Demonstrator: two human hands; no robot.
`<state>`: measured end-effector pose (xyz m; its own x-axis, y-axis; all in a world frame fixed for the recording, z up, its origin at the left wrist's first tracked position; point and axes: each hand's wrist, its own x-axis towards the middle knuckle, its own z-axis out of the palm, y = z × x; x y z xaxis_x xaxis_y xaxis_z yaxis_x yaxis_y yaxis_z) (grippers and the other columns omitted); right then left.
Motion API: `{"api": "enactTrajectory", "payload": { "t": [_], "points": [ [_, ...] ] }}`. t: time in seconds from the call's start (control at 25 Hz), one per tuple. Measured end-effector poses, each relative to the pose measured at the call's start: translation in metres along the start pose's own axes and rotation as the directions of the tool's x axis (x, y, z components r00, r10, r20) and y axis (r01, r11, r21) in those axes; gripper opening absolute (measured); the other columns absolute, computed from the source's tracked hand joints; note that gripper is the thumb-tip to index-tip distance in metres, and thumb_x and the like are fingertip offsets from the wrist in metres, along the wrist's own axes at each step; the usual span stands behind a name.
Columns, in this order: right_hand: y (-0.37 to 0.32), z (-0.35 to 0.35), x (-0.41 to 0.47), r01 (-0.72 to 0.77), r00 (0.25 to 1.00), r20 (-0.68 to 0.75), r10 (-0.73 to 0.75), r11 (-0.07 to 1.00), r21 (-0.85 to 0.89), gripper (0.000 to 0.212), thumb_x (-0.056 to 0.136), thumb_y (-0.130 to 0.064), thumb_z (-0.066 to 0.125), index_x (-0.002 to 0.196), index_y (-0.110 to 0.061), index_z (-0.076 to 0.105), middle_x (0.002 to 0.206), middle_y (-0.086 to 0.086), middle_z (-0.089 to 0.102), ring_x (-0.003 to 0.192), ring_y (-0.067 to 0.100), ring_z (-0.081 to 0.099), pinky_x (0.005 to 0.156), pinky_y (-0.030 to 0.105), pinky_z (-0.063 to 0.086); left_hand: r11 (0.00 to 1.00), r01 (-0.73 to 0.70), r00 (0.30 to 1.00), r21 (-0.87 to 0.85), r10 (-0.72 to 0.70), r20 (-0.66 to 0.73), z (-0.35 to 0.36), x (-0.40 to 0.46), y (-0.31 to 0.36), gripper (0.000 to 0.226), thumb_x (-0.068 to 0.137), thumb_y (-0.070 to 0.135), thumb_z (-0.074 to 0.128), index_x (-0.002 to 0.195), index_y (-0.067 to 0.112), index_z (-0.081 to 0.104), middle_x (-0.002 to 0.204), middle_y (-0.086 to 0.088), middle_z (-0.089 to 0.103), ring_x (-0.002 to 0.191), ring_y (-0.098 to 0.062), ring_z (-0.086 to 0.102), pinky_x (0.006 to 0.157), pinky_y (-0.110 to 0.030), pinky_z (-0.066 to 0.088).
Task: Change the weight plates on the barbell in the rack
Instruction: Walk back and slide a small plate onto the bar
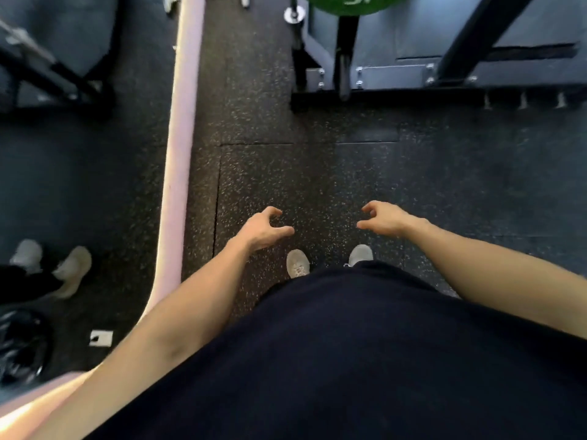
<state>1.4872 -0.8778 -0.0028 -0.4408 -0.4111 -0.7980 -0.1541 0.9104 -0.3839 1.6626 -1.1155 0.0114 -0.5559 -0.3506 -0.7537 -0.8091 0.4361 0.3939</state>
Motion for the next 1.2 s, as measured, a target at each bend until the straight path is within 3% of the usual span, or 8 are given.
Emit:
{"api": "enactTrajectory", "payload": {
  "t": [0.24, 0.4, 0.56, 0.88, 1.04, 1.2],
  "points": [
    [0.013, -0.017, -0.029, -0.023, 0.988, -0.152, 0.040, 0.993, 0.115, 0.069, 0.086, -0.039, 0.066, 0.144, -0.019, 0.034, 0.148, 0.010, 0.039, 0.129, 0.028, 0.047, 0.100, 0.037, 0.043, 0.994, -0.103, 0.995, 0.046, 0.103, 0.002, -0.020, 0.011, 0.033, 0.074, 0.081, 0.049, 0.070, 0.143, 0.025, 0.038, 0.142, -0.013, 0.047, 0.117, -0.024, 0.053, 0.096, -0.034, 0.042],
    [0.004, -0.062, -0.040, 0.046, 0.954, -0.300, -0.002, 0.989, 0.141, 0.066, 0.088, -0.038, 0.065, 0.144, -0.022, 0.034, 0.151, 0.007, 0.035, 0.130, 0.027, 0.045, 0.104, 0.039, 0.039, 0.982, -0.187, 0.976, 0.031, 0.189, -0.107, -0.061, 0.015, 0.081, 0.077, 0.081, 0.048, 0.071, 0.145, 0.026, 0.034, 0.145, -0.011, 0.043, 0.128, -0.027, 0.047, 0.099, -0.035, 0.039],
    [-0.017, -0.133, -0.056, 0.140, 0.890, -0.450, -0.068, 0.982, 0.127, 0.068, 0.087, -0.039, 0.065, 0.145, -0.025, 0.033, 0.149, 0.008, 0.036, 0.126, 0.027, 0.047, 0.101, 0.039, 0.040, 0.948, -0.312, 0.910, 0.059, 0.316, -0.267, -0.122, 0.009, 0.145, 0.078, 0.079, 0.050, 0.073, 0.144, 0.029, 0.035, 0.146, -0.010, 0.042, 0.129, -0.027, 0.046, 0.103, -0.039, 0.041],
    [-0.084, -0.266, -0.112, 0.309, 0.699, -0.671, -0.246, 0.951, -0.027, 0.071, 0.084, -0.041, 0.067, 0.145, -0.025, 0.033, 0.147, 0.007, 0.036, 0.133, 0.027, 0.041, 0.109, 0.041, 0.036, 0.816, -0.553, 0.681, 0.166, 0.558, -0.475, -0.245, -0.042, 0.262, 0.075, 0.077, 0.053, 0.074, 0.139, 0.030, 0.040, 0.127, -0.001, 0.049, 0.113, -0.019, 0.051, 0.097, -0.037, 0.044],
    [-0.120, -0.321, -0.153, 0.377, 0.584, -0.741, -0.331, 0.919, -0.113, 0.073, 0.084, -0.039, 0.067, 0.146, -0.024, 0.031, 0.144, 0.010, 0.038, 0.126, 0.029, 0.046, 0.102, 0.038, 0.038, 0.739, -0.629, 0.533, 0.242, 0.636, -0.558, -0.298, -0.083, 0.307, 0.080, 0.071, 0.059, 0.076, 0.137, 0.030, 0.042, 0.135, -0.007, 0.051, 0.123, -0.027, 0.049, 0.104, -0.047, 0.042],
    [-0.159, -0.378, -0.206, 0.394, 0.437, -0.803, -0.405, 0.889, -0.234, 0.076, 0.084, -0.041, 0.067, 0.147, -0.026, 0.027, 0.150, 0.009, 0.032, 0.133, 0.030, 0.040, 0.108, 0.042, 0.035, 0.647, -0.685, 0.351, 0.335, 0.696, -0.627, -0.347, -0.138, 0.356, 0.071, 0.079, 0.046, 0.076, 0.138, 0.026, 0.043, 0.128, -0.008, 0.054, 0.114, -0.022, 0.050, 0.090, -0.032, 0.040]
  ]
}}
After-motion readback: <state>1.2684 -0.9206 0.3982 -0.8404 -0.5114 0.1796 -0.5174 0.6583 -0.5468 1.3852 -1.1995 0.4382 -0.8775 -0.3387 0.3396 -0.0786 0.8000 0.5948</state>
